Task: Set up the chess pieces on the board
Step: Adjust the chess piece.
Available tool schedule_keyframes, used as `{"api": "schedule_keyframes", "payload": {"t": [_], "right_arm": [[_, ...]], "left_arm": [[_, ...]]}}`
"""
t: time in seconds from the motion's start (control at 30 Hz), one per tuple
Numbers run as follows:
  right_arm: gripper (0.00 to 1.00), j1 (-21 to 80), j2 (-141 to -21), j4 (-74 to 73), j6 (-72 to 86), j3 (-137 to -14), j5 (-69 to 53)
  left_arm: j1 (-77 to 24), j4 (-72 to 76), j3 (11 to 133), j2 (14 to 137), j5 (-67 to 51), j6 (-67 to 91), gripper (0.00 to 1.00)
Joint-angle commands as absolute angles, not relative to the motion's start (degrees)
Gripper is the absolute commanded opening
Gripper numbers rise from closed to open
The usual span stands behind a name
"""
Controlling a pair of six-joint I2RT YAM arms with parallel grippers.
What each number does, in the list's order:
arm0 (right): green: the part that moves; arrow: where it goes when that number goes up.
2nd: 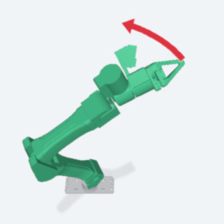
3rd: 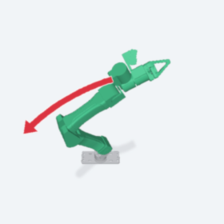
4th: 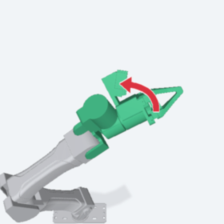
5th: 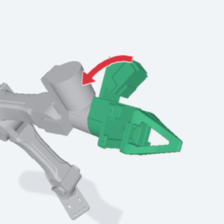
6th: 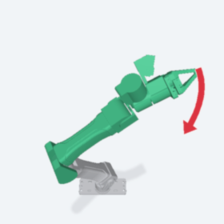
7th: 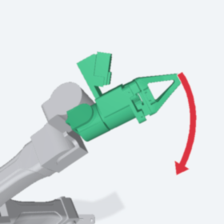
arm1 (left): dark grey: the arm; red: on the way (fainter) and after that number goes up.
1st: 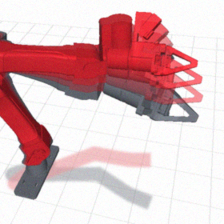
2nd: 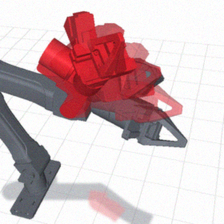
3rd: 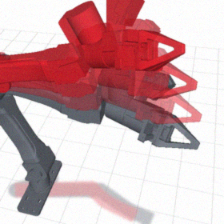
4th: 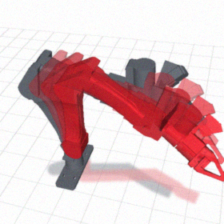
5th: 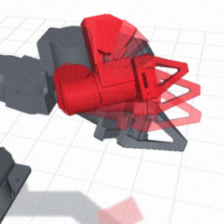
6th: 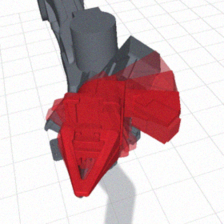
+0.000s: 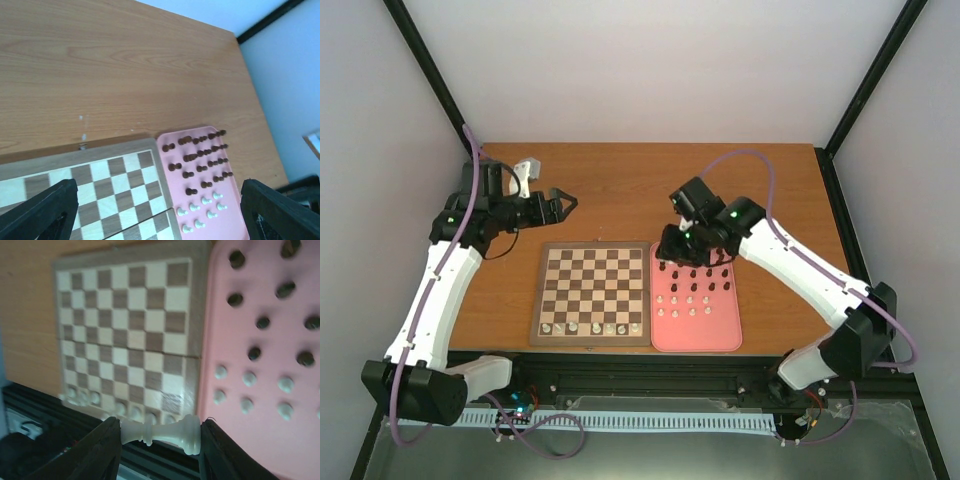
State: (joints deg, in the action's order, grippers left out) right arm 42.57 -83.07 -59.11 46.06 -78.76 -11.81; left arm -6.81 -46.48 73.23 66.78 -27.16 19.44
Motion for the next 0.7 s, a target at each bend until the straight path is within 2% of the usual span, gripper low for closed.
{"api": "schedule_keyframes", "payload": {"t": [0.0, 0.23, 0.4, 0.47, 0.67], "right_arm": [[0.41, 40.7, -87.35, -55.93, 48.08, -86.36, -13.77], [0.41, 38.79, -96.85, -52.73, 49.04, -98.97, -16.56], [0.41, 38.28, -104.65, -53.32, 48.59, -109.97, -18.59], [0.41, 38.15, -107.34, -53.66, 48.68, -114.03, -19.22], [0.41, 37.44, -112.67, -52.22, 51.12, -122.84, -23.09]], "left_arm": [[-7.04, -37.99, 70.6, 64.16, -37.05, 18.58, 0.99], [-7.71, -33.73, 67.58, 62.09, -43.42, 17.81, 0.96], [-9.93, -33.04, 66.75, 61.92, -45.54, 15.15, 0.82], [-11.08, -31.28, 65.61, 61.55, -46.28, 14.89, 0.8], [-12.3, -23.89, 59.42, 59.09, -44.11, 16.25, 0.8]]}}
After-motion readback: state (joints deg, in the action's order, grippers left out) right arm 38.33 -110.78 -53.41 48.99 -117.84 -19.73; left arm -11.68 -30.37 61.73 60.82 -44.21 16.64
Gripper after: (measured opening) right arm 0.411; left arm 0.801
